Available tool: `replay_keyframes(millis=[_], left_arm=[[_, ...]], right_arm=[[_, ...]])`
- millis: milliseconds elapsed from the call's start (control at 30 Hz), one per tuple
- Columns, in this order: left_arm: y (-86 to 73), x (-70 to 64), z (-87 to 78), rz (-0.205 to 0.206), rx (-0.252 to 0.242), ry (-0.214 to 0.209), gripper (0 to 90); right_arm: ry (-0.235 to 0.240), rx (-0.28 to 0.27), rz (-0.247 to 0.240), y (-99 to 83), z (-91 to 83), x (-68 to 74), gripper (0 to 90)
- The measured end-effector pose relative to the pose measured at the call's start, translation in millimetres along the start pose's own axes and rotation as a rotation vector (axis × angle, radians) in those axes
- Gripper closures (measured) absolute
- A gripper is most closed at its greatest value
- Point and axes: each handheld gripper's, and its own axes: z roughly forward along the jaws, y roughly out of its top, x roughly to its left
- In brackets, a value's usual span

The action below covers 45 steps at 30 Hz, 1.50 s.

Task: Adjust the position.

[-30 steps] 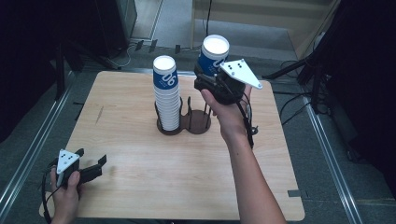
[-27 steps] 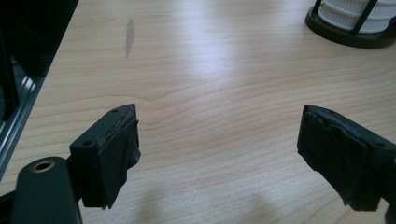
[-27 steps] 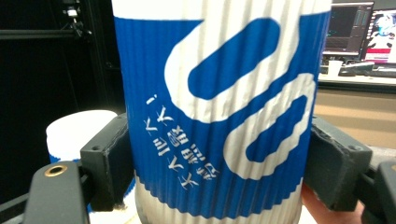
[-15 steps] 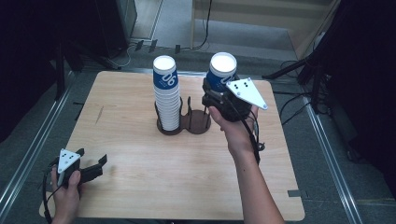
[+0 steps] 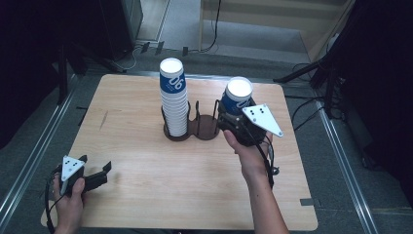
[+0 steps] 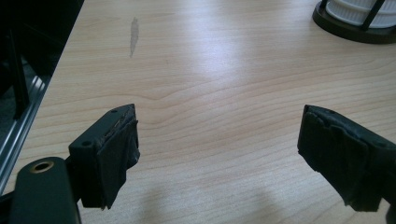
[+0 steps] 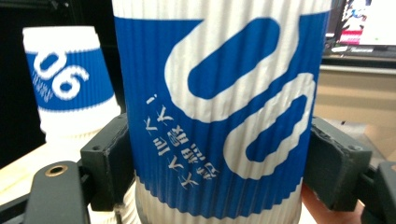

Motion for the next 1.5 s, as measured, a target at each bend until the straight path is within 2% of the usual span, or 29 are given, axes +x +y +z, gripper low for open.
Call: replay_keyframes(millis=[267, 400, 500, 700, 767, 900, 1167, 1400, 1500], left_arm=[[2.0, 2.6, -0.9, -0.01, 0.011, -0.02, 11.5], [3.0, -0.2, -0.8, 0.021, 0.015, -0.023, 11.8], [5.0, -2.9, -1.2, 0.026, 0.012, -0.018, 11.7], [17.1, -4.7, -3.7, 0.011, -0.003, -0.031, 11.5], [22.8, -6.3, -4.7, 0.028, -0.006, -0.03, 11.5], [32.2, -12.6, -3.3, 0.06, -0.009, -0.028, 11.6], [55.3, -30.6, 2.3, 0.074, -0.04, -0.042, 11.5], [75.7, -50.9, 6.4, 0.092, -0.069, -0.069, 11.3], [83.7, -58.0, 7.0, 0.087, -0.077, -0.101, 11.3]], right_arm=[[-0.005, 0.032, 0.012, -24.1, -6.4, -4.1, 20.0], [-0.009, 0.047, 0.024, -34.7, -8.4, -7.2, 20.0], [-0.014, 0.057, 0.01, -41.7, -9.6, -8.4, 20.0], [-0.011, 0.074, 0.023, -54.8, -12.9, -12.9, 20.0], [-0.014, 0.081, 0.026, -59.2, -14.1, -14.5, 20.0], [-0.022, 0.093, 0.028, -65.4, -15.4, -17.5, 20.0], [-0.034, 0.1, 0.024, -71.5, -17.2, -22.2, 20.0], [-0.038, 0.111, 0.015, -74.3, -18.2, -22.6, 20.0], [-0.04, 0.11, 0.01, -75.5, -18.4, -22.4, 20.0]])
